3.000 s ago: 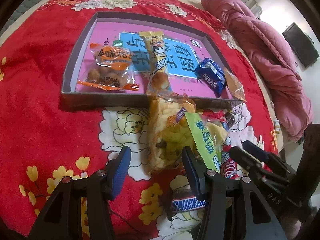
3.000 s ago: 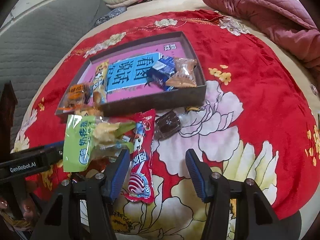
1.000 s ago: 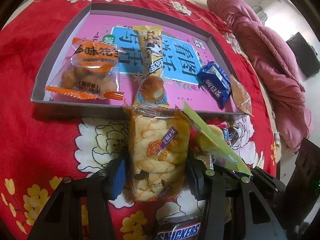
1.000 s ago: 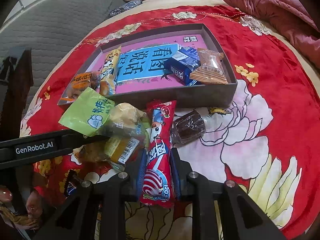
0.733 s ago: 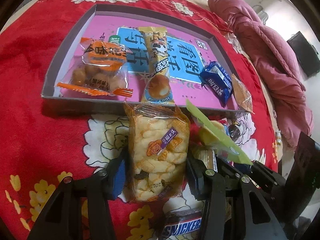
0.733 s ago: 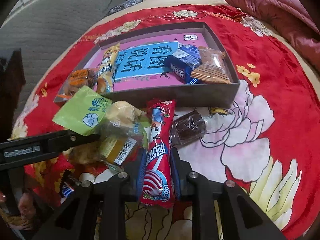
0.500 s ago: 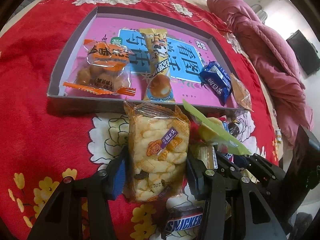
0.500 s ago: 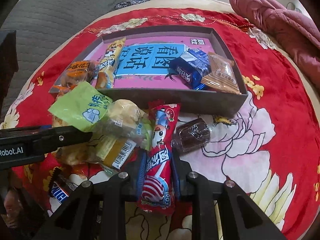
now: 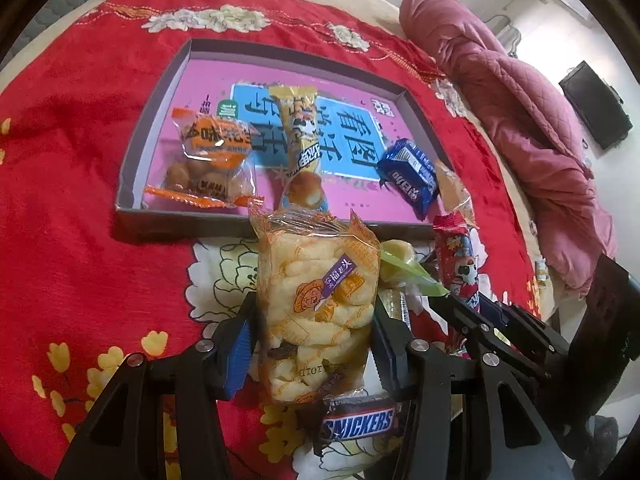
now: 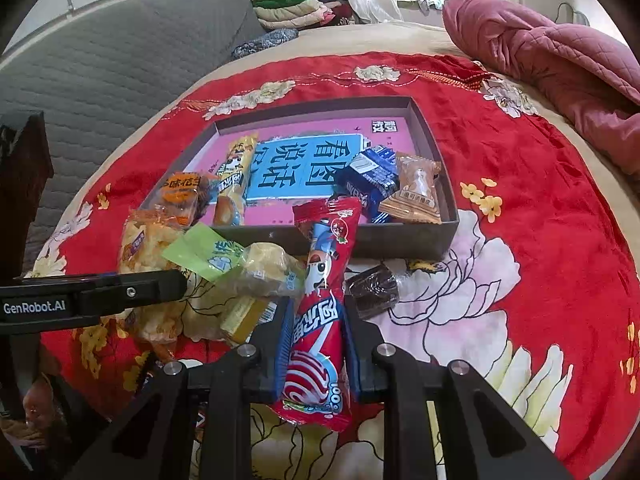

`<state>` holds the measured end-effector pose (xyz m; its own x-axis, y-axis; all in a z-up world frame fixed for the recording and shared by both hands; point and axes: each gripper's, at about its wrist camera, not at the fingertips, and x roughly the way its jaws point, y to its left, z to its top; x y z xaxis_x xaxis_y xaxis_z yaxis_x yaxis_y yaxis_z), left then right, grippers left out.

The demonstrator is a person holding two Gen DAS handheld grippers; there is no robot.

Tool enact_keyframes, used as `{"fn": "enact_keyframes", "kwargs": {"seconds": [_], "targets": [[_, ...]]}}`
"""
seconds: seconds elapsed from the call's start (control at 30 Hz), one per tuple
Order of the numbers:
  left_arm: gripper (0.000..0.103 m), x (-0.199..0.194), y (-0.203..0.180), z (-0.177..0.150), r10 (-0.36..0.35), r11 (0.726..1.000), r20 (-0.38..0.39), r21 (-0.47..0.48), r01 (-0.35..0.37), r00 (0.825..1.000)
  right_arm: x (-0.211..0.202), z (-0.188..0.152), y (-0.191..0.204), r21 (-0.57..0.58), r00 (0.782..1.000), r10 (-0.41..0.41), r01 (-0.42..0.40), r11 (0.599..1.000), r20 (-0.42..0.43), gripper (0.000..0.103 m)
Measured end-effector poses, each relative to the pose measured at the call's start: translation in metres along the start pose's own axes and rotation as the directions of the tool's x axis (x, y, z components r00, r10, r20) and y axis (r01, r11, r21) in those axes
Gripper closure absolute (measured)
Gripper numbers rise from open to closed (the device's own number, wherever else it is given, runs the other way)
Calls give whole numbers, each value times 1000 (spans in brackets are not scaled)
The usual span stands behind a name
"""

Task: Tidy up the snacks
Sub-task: 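Carry red wafer stick over box with right tool while left tool carries puff bag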

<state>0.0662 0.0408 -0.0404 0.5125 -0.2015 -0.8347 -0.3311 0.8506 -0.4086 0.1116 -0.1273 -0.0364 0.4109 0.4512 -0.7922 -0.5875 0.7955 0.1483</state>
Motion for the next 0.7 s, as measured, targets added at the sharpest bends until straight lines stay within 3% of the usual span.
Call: {"fn": "enact_keyframes", "kwargs": {"seconds": [0.7], "targets": [[50, -29, 3, 9, 25, 1000, 73, -6, -25, 997, -19, 5, -6, 31, 992, 64, -68, 997, 106, 79]]}}
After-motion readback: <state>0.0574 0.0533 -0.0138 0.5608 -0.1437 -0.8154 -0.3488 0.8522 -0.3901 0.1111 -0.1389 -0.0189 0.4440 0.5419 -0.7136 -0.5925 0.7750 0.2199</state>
